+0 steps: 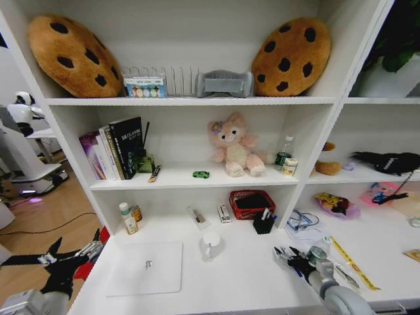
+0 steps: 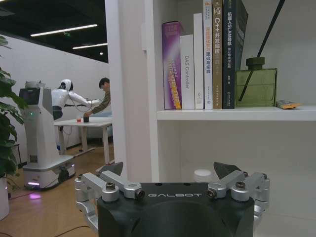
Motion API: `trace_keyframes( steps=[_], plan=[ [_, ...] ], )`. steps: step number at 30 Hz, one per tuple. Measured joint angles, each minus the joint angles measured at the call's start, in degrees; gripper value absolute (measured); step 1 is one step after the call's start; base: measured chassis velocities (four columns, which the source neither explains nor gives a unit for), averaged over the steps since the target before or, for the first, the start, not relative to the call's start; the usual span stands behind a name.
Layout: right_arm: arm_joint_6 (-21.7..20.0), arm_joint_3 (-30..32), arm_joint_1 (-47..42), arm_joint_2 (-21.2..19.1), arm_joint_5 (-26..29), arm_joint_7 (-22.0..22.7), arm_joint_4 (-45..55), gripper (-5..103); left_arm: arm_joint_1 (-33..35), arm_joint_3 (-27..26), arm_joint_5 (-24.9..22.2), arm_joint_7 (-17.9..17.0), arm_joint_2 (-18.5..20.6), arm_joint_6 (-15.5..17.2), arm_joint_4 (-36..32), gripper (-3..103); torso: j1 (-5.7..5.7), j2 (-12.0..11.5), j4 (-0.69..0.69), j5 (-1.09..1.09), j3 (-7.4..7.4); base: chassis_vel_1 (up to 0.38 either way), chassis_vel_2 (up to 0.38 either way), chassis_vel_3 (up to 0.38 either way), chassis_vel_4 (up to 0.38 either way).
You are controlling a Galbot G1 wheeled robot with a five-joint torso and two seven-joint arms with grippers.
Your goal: Organize the objects on the table.
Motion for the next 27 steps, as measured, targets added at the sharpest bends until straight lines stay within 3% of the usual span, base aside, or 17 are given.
trace_keyframes(
  steps=[3,5,6,10,11,14,15,17,18,25,27],
  plan=[
    [0.23,-0.87,0.89,-0.29,1.15,-0.22,-0.98,60,0.0,0.0,0.0,0.0,0.0,0.0,0.0,100,0.0,0.0,0.0,0.0,0.0,0.0,0.0,0.0,0.0],
    [0.26,-0.92,0.95,-0.35,1.17,-0.22,-1.09,60,0.0,0.0,0.0,0.0,0.0,0.0,0.0,100,0.0,0.0,0.0,0.0,0.0,0.0,0.0,0.0,0.0],
    [0.32,-0.97,1.01,-0.43,1.17,-0.22,-1.22,50,0.0,0.0,0.0,0.0,0.0,0.0,0.0,100,0.0,0.0,0.0,0.0,0.0,0.0,0.0,0.0,0.0],
    [0.34,-1.03,1.19,-0.5,1.19,-0.19,-1.55,46,0.0,0.0,0.0,0.0,0.0,0.0,0.0,100,0.0,0.0,0.0,0.0,0.0,0.0,0.0,0.0,0.0],
    [0.3,-1.08,1.27,-0.52,1.24,-0.12,-1.78,37,0.0,0.0,0.0,0.0,0.0,0.0,0.0,100,0.0,0.0,0.0,0.0,0.0,0.0,0.0,0.0,0.0],
    [0.27,-1.28,1.49,-0.52,1.29,0.31,-2.09,37,0.0,0.0,0.0,0.0,0.0,0.0,0.0,100,0.0,0.0,0.0,-0.01,0.0,0.0,0.0,0.0,0.0],
    [0.26,-1.33,1.54,-0.52,1.26,0.41,-2.23,27,0.0,0.0,0.0,0.0,0.0,0.0,0.0,100,0.0,0.01,0.0,-0.01,0.0,0.0,0.0,0.0,0.0],
    [0.26,-1.37,1.56,-0.52,1.16,0.53,-2.28,27,0.0,0.0,0.0,0.0,0.0,0.0,0.0,100,0.0,0.01,0.0,-0.01,0.0,0.0,0.0,0.0,0.0],
    [0.44,-1.56,1.79,-0.44,0.82,0.92,-2.44,17,0.0,0.0,0.0,0.0,0.0,0.0,0.0,100,0.0,0.01,0.0,-0.01,0.0,0.0,0.0,0.0,0.0],
    [1.28,-1.73,2.12,-0.34,1.02,1.2,-2.06,13,0.0,0.0,0.0,0.0,0.0,0.0,0.0,100,0.0,0.0,-0.01,0.02,0.0,0.0,0.0,0.0,0.0],
    [3.15,-1.72,3.25,-0.36,2.47,1.55,0.78,13,0.0,0.0,0.0,0.0,0.0,0.0,0.0,100,0.0,0.0,-0.01,0.01,0.0,0.0,0.0,0.0,0.0]
  ],
)
